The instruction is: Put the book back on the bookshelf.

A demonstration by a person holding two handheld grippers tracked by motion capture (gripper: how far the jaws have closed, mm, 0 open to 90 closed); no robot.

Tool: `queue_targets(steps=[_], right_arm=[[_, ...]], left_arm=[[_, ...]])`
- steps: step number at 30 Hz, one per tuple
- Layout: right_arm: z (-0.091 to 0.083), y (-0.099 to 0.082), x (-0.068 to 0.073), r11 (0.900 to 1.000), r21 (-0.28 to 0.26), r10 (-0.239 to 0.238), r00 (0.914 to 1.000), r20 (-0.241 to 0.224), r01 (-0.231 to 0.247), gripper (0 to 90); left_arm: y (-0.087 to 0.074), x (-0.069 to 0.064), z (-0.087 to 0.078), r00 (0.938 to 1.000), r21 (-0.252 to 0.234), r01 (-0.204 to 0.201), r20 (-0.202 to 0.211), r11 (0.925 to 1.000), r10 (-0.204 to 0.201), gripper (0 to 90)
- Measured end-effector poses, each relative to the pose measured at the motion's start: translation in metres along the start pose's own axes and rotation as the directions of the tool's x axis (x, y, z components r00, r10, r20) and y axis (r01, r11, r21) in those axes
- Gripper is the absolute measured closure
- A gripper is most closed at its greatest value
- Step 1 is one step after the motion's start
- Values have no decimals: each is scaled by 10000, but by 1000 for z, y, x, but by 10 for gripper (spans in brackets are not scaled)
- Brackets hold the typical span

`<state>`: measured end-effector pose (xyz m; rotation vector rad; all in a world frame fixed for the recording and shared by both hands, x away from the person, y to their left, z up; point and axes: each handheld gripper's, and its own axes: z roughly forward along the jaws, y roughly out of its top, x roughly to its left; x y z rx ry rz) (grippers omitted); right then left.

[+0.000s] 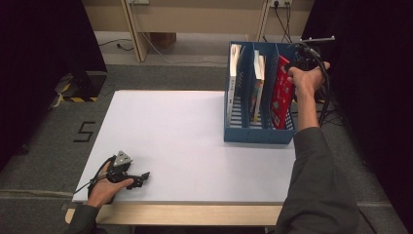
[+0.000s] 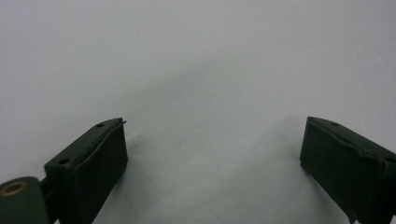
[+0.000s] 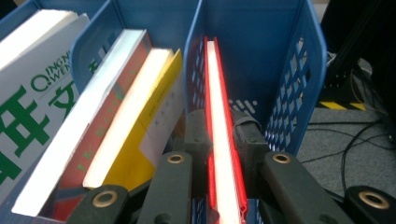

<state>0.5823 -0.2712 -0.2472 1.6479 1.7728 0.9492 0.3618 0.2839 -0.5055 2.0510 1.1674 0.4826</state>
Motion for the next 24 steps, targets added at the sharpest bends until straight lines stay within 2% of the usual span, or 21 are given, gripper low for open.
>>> queue_targets(steps=[7,12,18,24], right_arm=[[-3,-3,0,10000,39,-15,9999,-170,16,779],[-6,-5,2,9996,201,-197,9993,-309,203,764],[-10,-10,5,9986,323,-407,9977,-551,425,742],[-17,-17,2,9979,383,-483,9948,-893,519,724]], left_arm=[[0,0,0,10000,1,-1,1,10000,1,63],[0,0,0,10000,2,-5,1,10000,5,63],[0,0,0,10000,13,-14,-6,10000,14,63],[0,0,0,10000,13,-13,-4,10000,13,62]])
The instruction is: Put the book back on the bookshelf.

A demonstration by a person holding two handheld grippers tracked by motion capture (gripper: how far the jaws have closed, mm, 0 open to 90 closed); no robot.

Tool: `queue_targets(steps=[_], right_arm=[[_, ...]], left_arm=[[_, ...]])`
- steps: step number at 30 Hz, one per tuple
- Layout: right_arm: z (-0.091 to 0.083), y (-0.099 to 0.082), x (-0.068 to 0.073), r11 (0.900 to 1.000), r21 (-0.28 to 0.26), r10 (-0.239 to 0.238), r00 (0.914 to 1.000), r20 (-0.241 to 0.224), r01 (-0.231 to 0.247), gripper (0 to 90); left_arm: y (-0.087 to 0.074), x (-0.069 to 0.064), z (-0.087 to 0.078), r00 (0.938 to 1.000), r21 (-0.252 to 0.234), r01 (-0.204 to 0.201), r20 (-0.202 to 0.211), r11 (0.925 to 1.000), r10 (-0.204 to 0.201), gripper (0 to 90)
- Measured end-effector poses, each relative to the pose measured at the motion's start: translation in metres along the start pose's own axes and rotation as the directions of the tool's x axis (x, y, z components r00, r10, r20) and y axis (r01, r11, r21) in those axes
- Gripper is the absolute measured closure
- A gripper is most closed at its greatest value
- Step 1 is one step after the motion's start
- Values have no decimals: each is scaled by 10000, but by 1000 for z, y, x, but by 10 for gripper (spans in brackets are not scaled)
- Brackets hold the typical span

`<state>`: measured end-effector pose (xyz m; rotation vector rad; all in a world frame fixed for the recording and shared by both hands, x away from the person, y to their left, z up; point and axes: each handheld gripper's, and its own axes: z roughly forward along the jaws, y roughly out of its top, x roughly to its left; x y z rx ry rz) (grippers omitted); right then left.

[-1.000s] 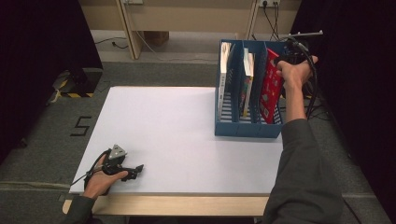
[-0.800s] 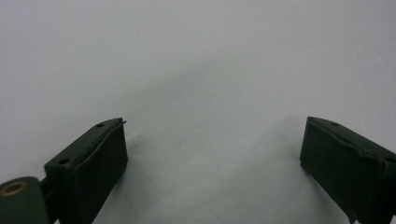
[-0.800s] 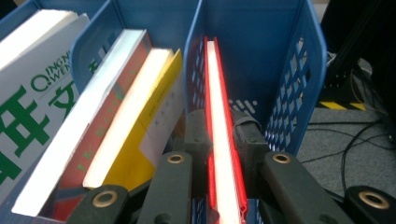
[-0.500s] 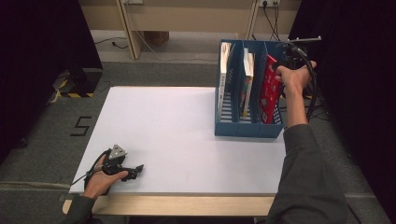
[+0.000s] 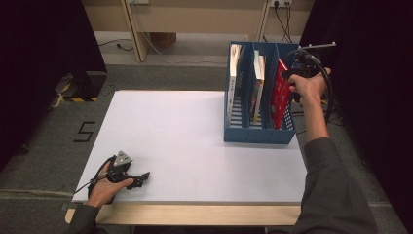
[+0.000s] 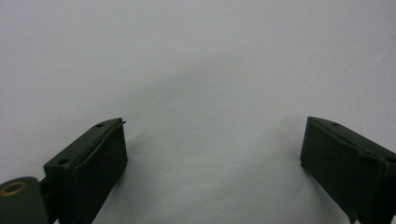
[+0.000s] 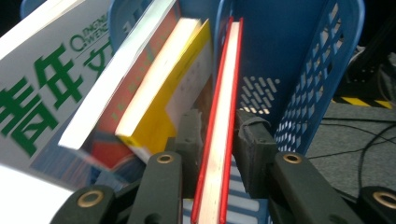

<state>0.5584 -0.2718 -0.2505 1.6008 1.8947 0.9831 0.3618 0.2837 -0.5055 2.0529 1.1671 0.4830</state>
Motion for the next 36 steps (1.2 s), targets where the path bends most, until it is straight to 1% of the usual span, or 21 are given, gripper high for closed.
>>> queue_targets(steps=[6,9,10,12,14,17,18,19,22,27,28,29,30,31,32,33,35,36], right_arm=[[-7,-8,-1,10000,24,-53,9994,-340,54,704],[-11,-11,-1,9999,-76,-103,9984,-561,99,711],[-12,-11,-1,9999,-105,5,9977,-676,-12,711],[-14,-13,0,9999,-93,-70,9970,-766,63,694],[-16,-14,1,9998,-43,-202,9970,-748,200,686],[-18,-17,0,9998,-30,-208,9957,-903,206,654],[-20,-20,0,9998,-60,-193,9942,-1053,188,649],[-22,-22,-1,9997,-100,-231,9936,-1103,222,647],[-28,-29,-3,9998,-128,-149,9915,-1291,133,619],[-40,-42,-7,9988,-80,-482,9890,-1397,476,609],[-42,-46,-8,9988,-114,-483,9872,-1521,471,611],[-44,-49,-9,9987,-177,-502,9867,-1548,480,615],[-46,-52,-9,9983,-311,-536,9847,-1656,491,611],[-47,-56,-9,9979,-105,-641,9836,-1687,633,606],[-48,-60,-9,9973,-107,-740,9845,-1593,732,604],[-49,-63,-8,9973,-97,-737,9842,-1612,730,604],[-49,-68,-7,9956,-54,-925,9790,-1816,931,607],[-48,-71,-5,9946,2,-1018,9792,-1753,1035,611]], left_arm=[[0,0,0,10000,-4,4,-4,10000,-4,62],[0,0,0,10000,0,1,-2,10000,-1,62],[0,0,0,10000,-1,0,-4,10000,0,62],[0,0,0,10000,-8,2,-4,10000,-2,62],[0,0,0,10000,5,0,-3,10000,0,62],[0,0,0,10000,10,-4,-1,10000,4,62],[0,0,0,10000,5,-1,-3,10000,1,62],[0,0,0,10000,4,0,1,10000,0,62],[0,0,0,10000,9,-1,0,10000,1,62],[0,0,0,10000,12,-1,-4,10000,2,62],[0,0,0,10000,8,0,-5,10000,0,62],[0,0,0,10000,9,2,-3,10000,-2,62],[0,0,0,10000,7,3,-6,10000,-3,62],[0,0,0,10000,9,3,-4,10000,-3,61],[0,0,0,10000,9,2,-3,10000,-2,62],[0,0,0,10000,13,2,-4,10000,-2,61],[0,0,0,10000,8,1,-9,10000,-1,61],[0,0,0,10000,5,7,-9,10000,-7,61]])
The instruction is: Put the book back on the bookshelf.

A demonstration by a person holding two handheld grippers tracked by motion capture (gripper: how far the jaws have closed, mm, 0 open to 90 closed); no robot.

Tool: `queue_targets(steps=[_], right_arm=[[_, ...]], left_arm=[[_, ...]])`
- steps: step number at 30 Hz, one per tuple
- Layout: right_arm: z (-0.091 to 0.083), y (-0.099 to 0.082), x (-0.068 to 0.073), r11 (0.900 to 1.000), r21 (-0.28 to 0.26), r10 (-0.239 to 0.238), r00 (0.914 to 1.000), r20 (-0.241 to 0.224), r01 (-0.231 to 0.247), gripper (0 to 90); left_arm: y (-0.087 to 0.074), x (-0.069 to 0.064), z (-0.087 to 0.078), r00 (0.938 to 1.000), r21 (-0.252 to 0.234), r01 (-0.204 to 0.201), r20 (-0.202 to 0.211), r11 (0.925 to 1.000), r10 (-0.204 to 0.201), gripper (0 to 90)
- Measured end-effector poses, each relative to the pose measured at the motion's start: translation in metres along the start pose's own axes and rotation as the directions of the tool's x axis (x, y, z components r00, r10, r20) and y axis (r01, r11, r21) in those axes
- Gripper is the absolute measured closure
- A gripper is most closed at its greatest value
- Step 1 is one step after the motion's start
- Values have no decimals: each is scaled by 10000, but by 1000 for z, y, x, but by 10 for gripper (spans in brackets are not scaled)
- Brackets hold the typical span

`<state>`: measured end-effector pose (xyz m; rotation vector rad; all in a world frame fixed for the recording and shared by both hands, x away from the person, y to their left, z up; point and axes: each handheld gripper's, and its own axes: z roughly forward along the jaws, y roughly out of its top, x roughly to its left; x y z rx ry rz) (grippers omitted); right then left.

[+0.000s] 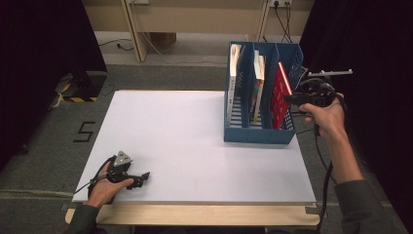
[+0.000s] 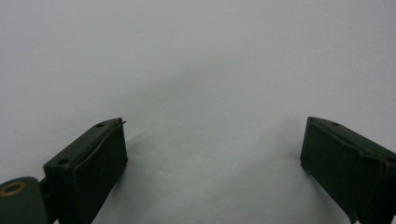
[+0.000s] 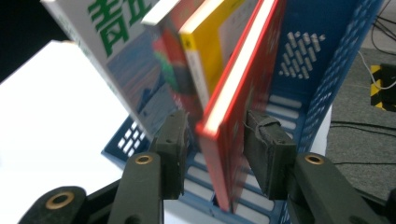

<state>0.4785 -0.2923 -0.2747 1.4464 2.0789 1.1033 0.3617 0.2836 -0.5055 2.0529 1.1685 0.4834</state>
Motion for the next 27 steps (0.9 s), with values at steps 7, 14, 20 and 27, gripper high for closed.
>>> queue_targets(steps=[7,14,20,27], right_arm=[[10,-16,1,9992,329,-227,9997,-5,228,630],[24,-33,-2,9979,642,-131,9999,9,130,643],[38,-47,-7,9974,714,-62,10000,37,59,666],[52,-56,-12,9975,700,25,9999,128,-34,707]], left_arm=[[0,0,0,10000,5,15,8,10000,-15,61],[0,0,0,10000,-2,-9,10,10000,9,61],[0,0,0,10000,0,-4,4,10000,4,61],[0,0,0,10000,2,-8,2,10000,8,61]])
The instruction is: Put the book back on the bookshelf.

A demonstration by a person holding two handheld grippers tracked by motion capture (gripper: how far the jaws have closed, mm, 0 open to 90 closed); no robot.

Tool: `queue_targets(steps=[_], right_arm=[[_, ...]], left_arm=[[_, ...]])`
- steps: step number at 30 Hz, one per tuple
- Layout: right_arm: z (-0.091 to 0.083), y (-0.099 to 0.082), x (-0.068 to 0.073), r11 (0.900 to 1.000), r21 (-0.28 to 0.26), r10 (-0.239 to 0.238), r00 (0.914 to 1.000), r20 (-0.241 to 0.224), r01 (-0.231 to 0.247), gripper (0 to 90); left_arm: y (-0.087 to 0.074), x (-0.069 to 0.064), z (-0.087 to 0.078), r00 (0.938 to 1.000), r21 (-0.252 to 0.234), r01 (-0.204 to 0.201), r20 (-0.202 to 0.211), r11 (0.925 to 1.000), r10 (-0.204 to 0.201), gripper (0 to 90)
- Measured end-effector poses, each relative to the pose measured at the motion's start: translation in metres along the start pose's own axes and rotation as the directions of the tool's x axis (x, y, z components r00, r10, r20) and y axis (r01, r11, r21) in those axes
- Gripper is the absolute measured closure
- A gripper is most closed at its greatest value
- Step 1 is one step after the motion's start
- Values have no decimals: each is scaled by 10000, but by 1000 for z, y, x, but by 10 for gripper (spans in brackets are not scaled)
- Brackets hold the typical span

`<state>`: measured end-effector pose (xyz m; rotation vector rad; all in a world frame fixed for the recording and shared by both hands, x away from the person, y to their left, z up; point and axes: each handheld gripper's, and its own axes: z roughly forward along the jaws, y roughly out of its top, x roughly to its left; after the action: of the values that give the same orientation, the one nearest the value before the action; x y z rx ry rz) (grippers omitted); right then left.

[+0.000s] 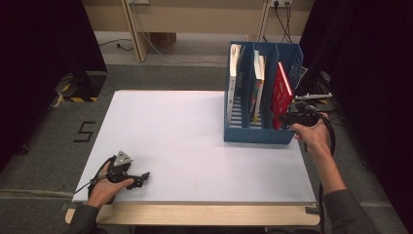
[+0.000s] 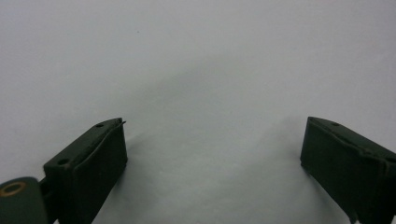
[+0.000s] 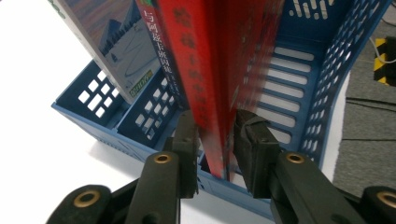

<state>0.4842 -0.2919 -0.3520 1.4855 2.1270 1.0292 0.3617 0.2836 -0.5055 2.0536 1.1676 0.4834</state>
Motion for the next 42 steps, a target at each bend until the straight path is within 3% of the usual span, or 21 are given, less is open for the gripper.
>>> queue_targets(steps=[9,16,20,28,31,34,42], right_arm=[[6,6,4,9994,-21,-340,9994,8,340,691],[8,10,3,9993,133,-337,9994,63,336,686],[11,13,-6,9991,261,-341,9976,603,326,701],[16,1,-32,9986,-74,534,9966,622,-530,745],[15,-9,-36,9984,-261,514,9977,441,-503,751],[15,-16,-38,9962,-482,735,9970,235,-723,744],[17,-17,-30,9965,-521,664,9977,112,-658,725]], left_arm=[[0,0,0,10000,-6,1,-13,10000,-1,60],[0,0,0,10000,-1,2,-13,10000,-2,60],[0,0,0,10000,-2,5,-15,10000,-5,59],[0,0,0,10000,6,24,-17,10000,-24,56],[0,0,1,10000,12,26,-16,10000,-26,56],[0,0,0,10000,11,24,-18,10000,-24,56],[0,-1,1,10000,20,20,-24,10000,-20,55]])
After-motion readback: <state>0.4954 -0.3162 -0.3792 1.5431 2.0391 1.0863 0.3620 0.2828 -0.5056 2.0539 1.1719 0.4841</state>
